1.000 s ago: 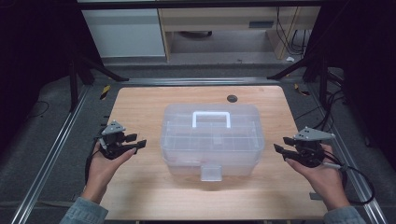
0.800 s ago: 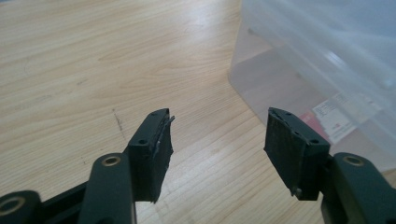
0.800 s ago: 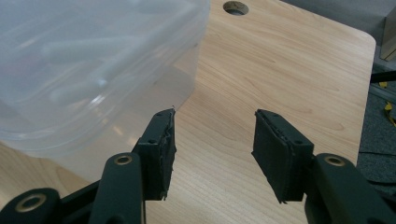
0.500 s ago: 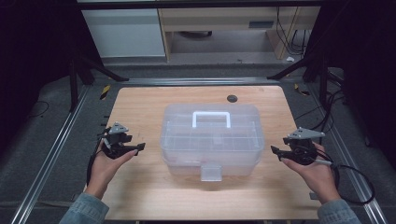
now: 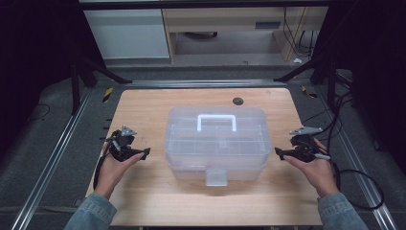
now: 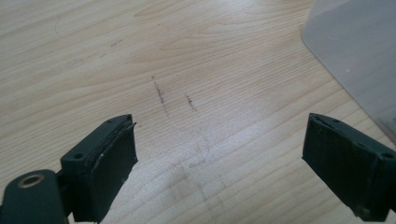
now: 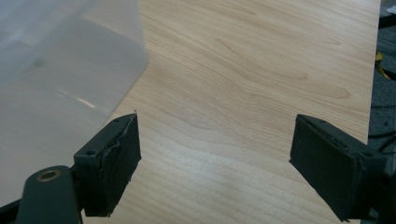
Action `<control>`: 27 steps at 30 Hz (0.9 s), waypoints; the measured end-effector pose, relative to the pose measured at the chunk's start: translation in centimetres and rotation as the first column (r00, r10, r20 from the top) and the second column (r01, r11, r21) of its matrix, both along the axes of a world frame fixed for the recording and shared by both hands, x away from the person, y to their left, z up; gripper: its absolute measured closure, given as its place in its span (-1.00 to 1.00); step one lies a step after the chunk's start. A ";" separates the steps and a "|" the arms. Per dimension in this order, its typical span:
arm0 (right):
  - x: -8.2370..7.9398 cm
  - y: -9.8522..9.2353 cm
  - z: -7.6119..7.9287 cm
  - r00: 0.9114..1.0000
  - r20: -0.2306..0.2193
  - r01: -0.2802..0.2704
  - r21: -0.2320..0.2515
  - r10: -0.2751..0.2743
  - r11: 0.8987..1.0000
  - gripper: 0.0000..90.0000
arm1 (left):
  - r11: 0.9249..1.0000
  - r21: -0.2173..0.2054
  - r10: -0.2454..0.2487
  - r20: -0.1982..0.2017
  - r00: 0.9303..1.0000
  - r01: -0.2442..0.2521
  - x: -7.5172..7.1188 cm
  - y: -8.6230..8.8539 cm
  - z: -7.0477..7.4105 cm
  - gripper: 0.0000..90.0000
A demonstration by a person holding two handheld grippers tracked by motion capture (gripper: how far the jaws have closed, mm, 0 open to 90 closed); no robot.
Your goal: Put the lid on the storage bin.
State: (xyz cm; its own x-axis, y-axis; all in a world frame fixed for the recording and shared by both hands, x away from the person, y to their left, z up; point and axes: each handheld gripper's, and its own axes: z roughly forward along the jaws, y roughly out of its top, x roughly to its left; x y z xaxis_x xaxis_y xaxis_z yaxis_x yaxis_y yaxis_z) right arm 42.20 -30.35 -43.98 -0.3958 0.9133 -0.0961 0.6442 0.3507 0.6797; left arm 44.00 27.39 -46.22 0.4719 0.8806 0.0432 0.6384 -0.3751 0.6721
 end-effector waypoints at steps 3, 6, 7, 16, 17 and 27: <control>0.9 -0.2 -0.6 1.000 -0.008 0.021 -0.014 -0.021 1.000 -0.65 | 1.000 0.013 0.001 -0.010 1.000 -0.001 0.6 0.1 -0.5 -0.84; 1.8 -0.3 -1.1 0.999 -0.014 0.048 -0.020 -0.048 0.999 -0.66 | 1.000 0.026 0.008 -0.016 1.000 -0.007 1.2 0.2 -0.9 -0.85; 2.1 -0.4 -1.3 0.998 -0.015 0.055 -0.018 -0.055 0.998 -0.66 | 1.000 0.023 0.012 -0.021 1.000 -0.012 1.4 0.3 -1.1 -0.86; 4.4 -0.9 -2.4 0.994 -0.009 0.109 -0.010 -0.109 0.994 -0.64 | 0.997 0.016 0.078 -0.040 0.996 -0.077 3.2 0.7 -2.4 -0.87; 4.5 -0.9 -2.5 0.993 -0.012 0.115 0.010 -0.115 0.993 -0.61 | 0.997 0.016 0.077 -0.040 0.996 -0.076 3.5 0.6 -2.6 -0.87; 6.9 -1.7 -3.7 0.987 -0.010 0.159 0.023 -0.158 0.987 -0.46 | 0.990 0.003 0.144 -0.012 0.990 -0.144 4.9 0.8 -4.1 -0.87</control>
State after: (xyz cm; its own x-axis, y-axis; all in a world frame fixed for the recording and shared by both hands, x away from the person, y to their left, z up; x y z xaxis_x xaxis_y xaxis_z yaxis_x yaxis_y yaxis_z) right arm 49.08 -32.06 -47.63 -0.2465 0.9665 -0.0714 0.6958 0.2278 0.6812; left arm 48.92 28.22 -50.36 0.3409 0.9392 0.0400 0.6939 -0.2801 0.6633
